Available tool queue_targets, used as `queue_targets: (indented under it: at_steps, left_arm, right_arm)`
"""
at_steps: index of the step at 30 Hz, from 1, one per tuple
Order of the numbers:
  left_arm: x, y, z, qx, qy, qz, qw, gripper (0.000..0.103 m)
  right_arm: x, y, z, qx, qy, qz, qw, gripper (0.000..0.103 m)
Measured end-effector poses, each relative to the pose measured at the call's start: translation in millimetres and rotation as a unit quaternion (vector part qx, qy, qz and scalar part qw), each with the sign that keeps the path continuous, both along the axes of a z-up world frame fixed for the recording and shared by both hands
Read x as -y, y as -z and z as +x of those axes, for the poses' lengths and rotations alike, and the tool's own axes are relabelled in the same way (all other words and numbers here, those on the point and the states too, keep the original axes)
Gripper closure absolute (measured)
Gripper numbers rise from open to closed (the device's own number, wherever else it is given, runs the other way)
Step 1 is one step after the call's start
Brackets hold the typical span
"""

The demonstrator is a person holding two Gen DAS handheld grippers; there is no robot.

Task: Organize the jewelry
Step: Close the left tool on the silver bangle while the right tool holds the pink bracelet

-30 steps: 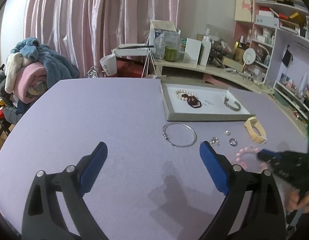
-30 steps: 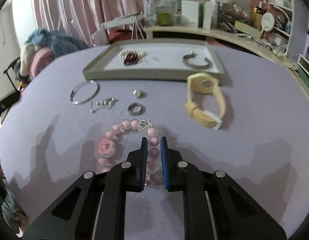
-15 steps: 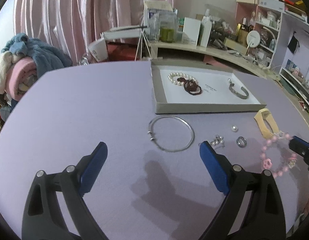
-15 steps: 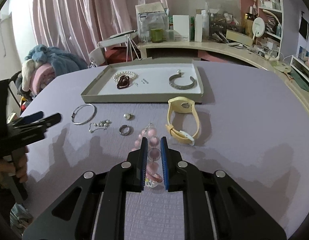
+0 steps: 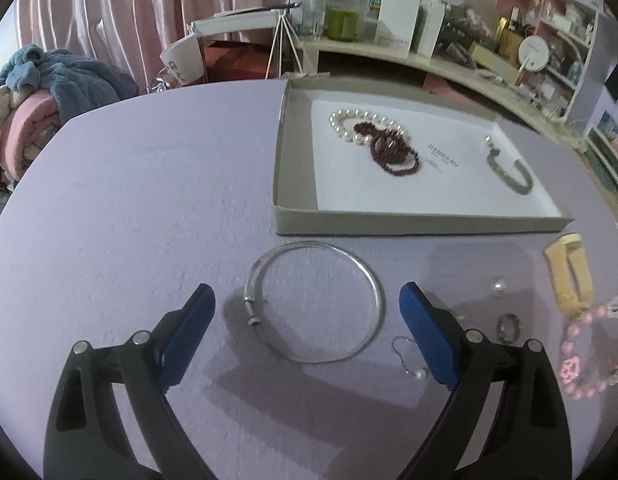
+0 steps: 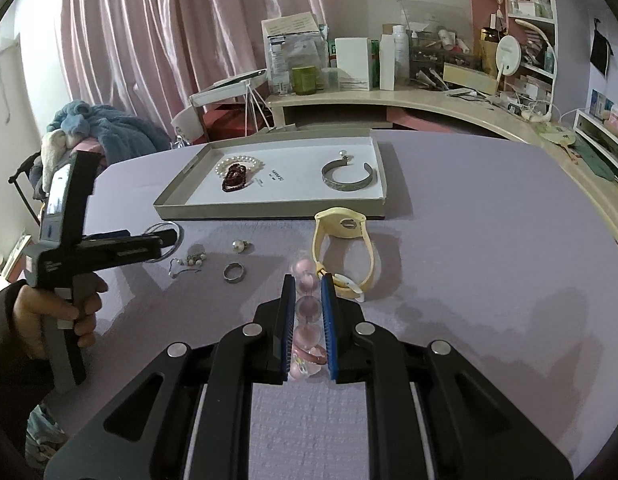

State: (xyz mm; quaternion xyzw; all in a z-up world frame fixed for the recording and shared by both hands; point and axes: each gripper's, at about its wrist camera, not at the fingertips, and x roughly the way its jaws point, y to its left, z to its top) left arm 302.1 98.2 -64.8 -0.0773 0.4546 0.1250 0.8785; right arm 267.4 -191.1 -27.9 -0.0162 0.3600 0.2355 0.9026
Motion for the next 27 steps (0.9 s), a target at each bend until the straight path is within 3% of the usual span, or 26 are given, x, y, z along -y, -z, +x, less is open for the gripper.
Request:
queue_targets:
  at_steps: [3,7,16,27]
  left_arm:
    - [1.3,4.8,3.0,-0.007,-0.008,0.015,0.9998,0.012]
    - [6.1,2.5,2.1,0.004,-0.002,0.018,0.9998,0.030]
    - [0.7,-3.4,-11.9,0.015,-0.003,0.013,0.9998,0.030]
    - [-10.3,-70.9,-59.4,0.095,0.008,0.026,0.9951,0.030]
  right_arm:
    - [1.0,0.4,1.2,-0.002,-0.001,0.003,1.000,0.089]
    - [1.7,1.1,3.3,-0.005,-0.002,0.008,1.000,0.089]
    - [3.3,-9.7,-0.6,0.005,-0.008,0.019,1.000,0.089]
    - [0.7,-40.3,-4.4,0.045,-0.007,0.030,0.999,0.089]
